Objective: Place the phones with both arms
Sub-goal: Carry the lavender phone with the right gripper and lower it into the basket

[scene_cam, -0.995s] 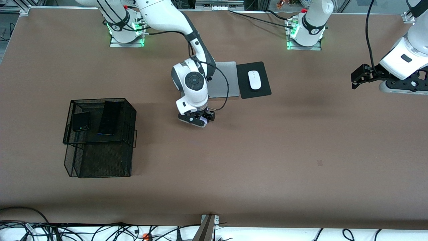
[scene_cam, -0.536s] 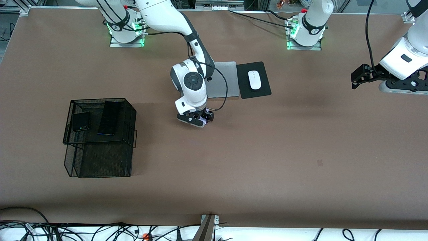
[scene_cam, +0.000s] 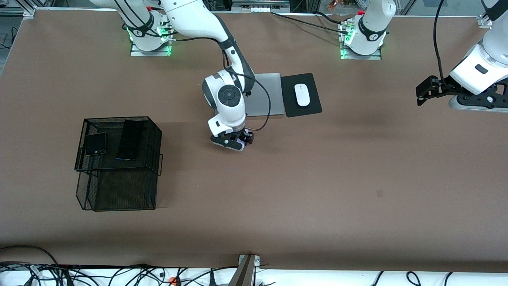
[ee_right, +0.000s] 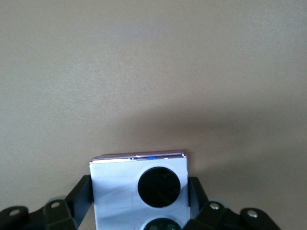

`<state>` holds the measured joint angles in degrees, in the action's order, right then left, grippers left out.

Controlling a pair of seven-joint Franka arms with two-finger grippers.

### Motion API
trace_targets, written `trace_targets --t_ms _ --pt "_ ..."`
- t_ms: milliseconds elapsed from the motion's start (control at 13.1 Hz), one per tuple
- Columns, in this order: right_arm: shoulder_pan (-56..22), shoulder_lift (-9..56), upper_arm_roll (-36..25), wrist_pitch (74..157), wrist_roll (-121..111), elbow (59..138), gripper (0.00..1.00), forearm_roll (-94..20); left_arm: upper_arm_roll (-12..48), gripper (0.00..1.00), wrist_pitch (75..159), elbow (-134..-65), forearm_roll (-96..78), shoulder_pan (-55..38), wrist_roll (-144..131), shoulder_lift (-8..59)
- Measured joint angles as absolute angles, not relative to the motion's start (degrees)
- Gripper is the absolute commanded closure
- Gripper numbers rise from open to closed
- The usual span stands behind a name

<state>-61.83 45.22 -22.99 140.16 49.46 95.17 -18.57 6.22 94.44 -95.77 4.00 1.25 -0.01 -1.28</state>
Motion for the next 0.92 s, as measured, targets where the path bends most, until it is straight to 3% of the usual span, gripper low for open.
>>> trace_targets --t_ms 383,919 --pt "-61.8 42.3 -25.7 133.0 48.9 91.4 0.95 -18.6 6.1 0.0 94.4 -95.6 4.0 1.3 0.0 -1.3" --pt "-58.4 33.6 -36.0 105.7 33.2 80.7 0.95 -18.6 6.1 0.0 94.4 -95.6 4.0 1.3 0.0 -1.3"
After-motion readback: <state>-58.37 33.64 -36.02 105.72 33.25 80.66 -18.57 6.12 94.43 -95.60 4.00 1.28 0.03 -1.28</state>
